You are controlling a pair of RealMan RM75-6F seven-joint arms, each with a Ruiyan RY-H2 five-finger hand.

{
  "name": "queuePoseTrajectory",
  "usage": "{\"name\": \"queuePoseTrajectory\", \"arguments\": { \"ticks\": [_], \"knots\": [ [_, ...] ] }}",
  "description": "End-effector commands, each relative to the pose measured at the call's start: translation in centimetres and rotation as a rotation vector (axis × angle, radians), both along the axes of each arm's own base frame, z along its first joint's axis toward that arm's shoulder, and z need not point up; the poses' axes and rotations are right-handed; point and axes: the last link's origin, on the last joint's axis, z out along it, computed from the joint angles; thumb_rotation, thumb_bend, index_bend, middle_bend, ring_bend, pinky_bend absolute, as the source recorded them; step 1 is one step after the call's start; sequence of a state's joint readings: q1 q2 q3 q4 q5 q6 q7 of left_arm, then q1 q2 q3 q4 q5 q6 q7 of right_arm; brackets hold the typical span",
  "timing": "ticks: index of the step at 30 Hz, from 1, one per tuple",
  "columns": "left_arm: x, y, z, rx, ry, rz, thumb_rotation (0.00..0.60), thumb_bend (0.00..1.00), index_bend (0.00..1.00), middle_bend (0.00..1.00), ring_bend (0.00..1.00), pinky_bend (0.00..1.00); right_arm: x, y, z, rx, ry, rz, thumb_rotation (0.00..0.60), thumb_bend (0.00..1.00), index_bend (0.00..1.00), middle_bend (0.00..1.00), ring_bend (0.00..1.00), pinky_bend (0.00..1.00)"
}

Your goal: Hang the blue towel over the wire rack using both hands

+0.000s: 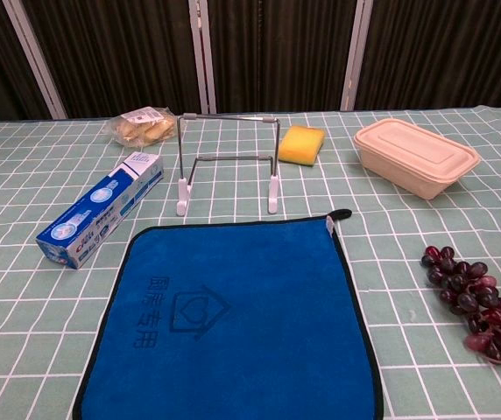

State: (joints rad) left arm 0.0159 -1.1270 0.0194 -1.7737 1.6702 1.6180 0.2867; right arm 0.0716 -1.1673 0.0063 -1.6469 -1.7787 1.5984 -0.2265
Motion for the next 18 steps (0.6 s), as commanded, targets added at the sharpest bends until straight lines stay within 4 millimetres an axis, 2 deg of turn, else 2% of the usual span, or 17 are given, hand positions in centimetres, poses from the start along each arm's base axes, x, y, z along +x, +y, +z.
{"name": "queuePoseTrajectory", "arguments": {
  "ticks": [1, 5, 8, 13, 15, 18],
  "knots": [
    [-0.1, 0.0, -0.1, -0.002, 0.003, 0.005, 0.600, 0.05, 0.00, 0.00, 0.00, 0.00, 0.0, 0.0, -0.2, 0.015, -0.003, -0.004, 0.600, 0.00, 0.00, 0.00, 0.00, 0.00],
    [-0.1, 0.2, -0.3, -0.006, 0.008, 0.013, 0.600, 0.05, 0.00, 0.00, 0.00, 0.00, 0.3, -0.5, -1.1, 0.079, -0.018, 0.006, 0.600, 0.00, 0.00, 0.00, 0.00, 0.00],
    [0.0, 0.4, -0.5, -0.003, 0.017, 0.009, 0.600, 0.05, 0.00, 0.00, 0.00, 0.00, 1.1, -1.7, -2.1, 0.144, -0.028, 0.058, 0.600, 0.00, 0.00, 0.00, 0.00, 0.00],
    [0.3, 1.0, -1.0, -0.005, 0.024, 0.011, 0.600, 0.05, 0.00, 0.00, 0.00, 0.00, 3.4, -6.0, -5.7, 0.308, 0.019, 0.238, 0.600, 0.00, 0.00, 0.00, 0.00, 0.00],
    [0.2, 1.3, -1.3, -0.011, 0.030, 0.019, 0.600, 0.05, 0.00, 0.00, 0.00, 0.00, 4.0, -8.0, -7.7, 0.383, 0.070, 0.294, 0.600, 0.00, 0.00, 0.00, 0.00, 0.00],
    [0.1, 1.6, -1.5, -0.017, 0.036, 0.034, 0.600, 0.05, 0.00, 0.00, 0.00, 0.00, 4.4, -9.8, -9.7, 0.447, 0.115, 0.344, 0.600, 0.00, 0.00, 0.00, 0.00, 0.00]
  ]
}}
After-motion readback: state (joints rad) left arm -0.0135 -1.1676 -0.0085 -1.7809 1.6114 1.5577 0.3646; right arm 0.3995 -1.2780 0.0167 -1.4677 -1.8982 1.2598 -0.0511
